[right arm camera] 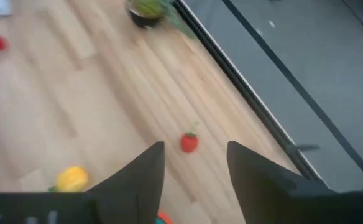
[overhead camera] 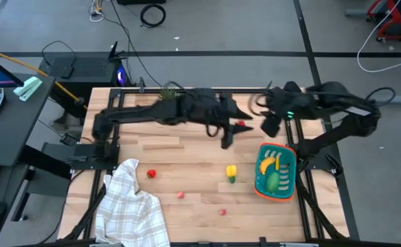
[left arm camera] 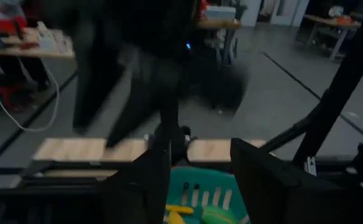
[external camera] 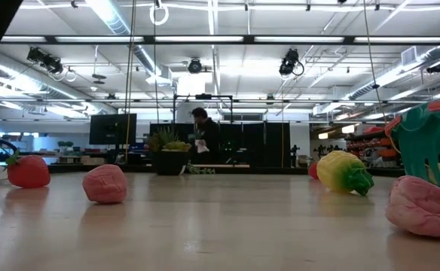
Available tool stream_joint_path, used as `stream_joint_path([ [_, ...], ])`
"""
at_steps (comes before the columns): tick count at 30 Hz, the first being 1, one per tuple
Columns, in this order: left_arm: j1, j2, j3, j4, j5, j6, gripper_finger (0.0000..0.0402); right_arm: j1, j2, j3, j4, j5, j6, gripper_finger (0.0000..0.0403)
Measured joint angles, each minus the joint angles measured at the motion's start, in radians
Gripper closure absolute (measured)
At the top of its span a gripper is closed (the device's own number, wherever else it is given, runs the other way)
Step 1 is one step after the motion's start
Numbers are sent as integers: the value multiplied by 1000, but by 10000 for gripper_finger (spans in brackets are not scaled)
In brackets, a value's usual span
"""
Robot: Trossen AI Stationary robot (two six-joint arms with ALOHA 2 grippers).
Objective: Pick and placing Produce into tupperware
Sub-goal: Put the right red strawberry into the blue basket
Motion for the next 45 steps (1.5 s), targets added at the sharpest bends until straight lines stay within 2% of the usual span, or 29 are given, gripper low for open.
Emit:
stream_joint_path([
  [7, 34, -165, 0, -79, -1, 63, 224, -173, 154, 0, 0, -93, 109, 187],
  [13, 45, -322, 0, -143, 0, 194, 228, -263, 283, 0, 24, -101, 102, 188],
  [22, 46, -499, 0, -226, -1, 275, 226, -373, 432, 0, 43, -176, 179, 192],
  [35, 45, -590, 0, -232, -3, 280, 226, -378, 658, 0, 52, -230, 172, 193],
  [45, 44, -598, 0, -235, -3, 253, 229, -426, 728, -14, 44, -288, 100, 195],
])
